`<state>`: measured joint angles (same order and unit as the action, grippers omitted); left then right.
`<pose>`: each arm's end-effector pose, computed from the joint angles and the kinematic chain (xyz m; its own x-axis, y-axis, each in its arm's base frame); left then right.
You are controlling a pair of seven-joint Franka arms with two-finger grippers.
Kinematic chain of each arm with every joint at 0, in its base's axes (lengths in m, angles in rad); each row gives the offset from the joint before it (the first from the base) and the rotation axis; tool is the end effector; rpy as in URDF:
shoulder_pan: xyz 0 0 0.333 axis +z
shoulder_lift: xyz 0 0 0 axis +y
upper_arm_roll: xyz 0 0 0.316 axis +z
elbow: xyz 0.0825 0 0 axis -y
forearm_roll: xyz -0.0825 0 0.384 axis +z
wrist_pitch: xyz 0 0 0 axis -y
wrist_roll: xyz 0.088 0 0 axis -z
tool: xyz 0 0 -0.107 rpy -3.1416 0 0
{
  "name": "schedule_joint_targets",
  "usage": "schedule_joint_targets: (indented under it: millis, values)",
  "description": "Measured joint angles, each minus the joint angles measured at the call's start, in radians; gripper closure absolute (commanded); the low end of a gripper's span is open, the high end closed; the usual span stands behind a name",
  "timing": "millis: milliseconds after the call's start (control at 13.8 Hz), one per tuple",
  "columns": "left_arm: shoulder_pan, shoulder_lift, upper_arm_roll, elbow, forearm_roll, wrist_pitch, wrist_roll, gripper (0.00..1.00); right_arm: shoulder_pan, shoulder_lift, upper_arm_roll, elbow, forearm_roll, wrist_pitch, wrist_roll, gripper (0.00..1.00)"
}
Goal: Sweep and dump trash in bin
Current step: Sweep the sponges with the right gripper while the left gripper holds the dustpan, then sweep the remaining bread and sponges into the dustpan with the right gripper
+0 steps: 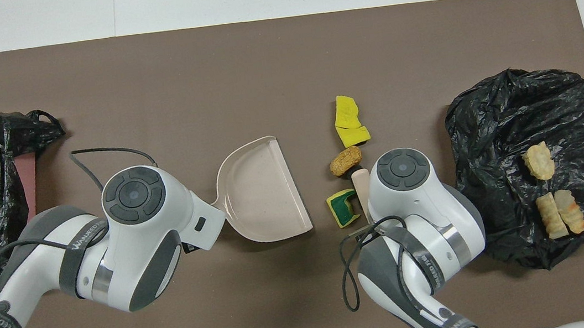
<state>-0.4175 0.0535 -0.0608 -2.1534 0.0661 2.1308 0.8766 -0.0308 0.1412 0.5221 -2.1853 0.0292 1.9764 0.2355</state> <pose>0.4780 -0.2444 0.3691 0.1758 -0.9805 -0.0874 -0.9835 -0.1788 0.0271 0.4479 0.2411 0.3099 0.9120 0.2325 -0.3380 0.2425 -0.9701 -0.0132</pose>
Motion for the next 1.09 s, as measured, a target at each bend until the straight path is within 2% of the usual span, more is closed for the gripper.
schedule_joint_targets:
  millis: [291,509,582,727,873,1091]
  values:
    - [-0.01,-0.001,0.0,-0.003,0.001,0.003,0.0,1.0,0.003,0.017,0.064,0.018,0.172,0.099,0.006,1.0]
    - [-0.016,-0.003,0.0,-0.01,0.011,0.007,0.0,1.0,0.003,0.044,0.112,0.076,0.23,0.109,0.06,1.0]
    - [-0.021,-0.004,0.0,-0.013,0.013,0.009,0.0,1.0,0.003,0.045,0.116,0.109,0.242,0.086,0.079,1.0]
    - [-0.023,-0.006,-0.001,-0.015,0.014,0.01,0.0,1.0,-0.001,0.034,0.098,0.203,0.25,-0.046,0.103,1.0]
    - [-0.023,-0.006,-0.001,-0.015,0.014,0.011,0.0,1.0,-0.005,0.013,0.04,0.266,0.181,-0.152,0.105,1.0]
    - [-0.023,-0.006,0.0,-0.016,0.014,0.012,0.0,1.0,-0.014,0.036,-0.057,0.291,-0.021,-0.213,0.081,1.0]
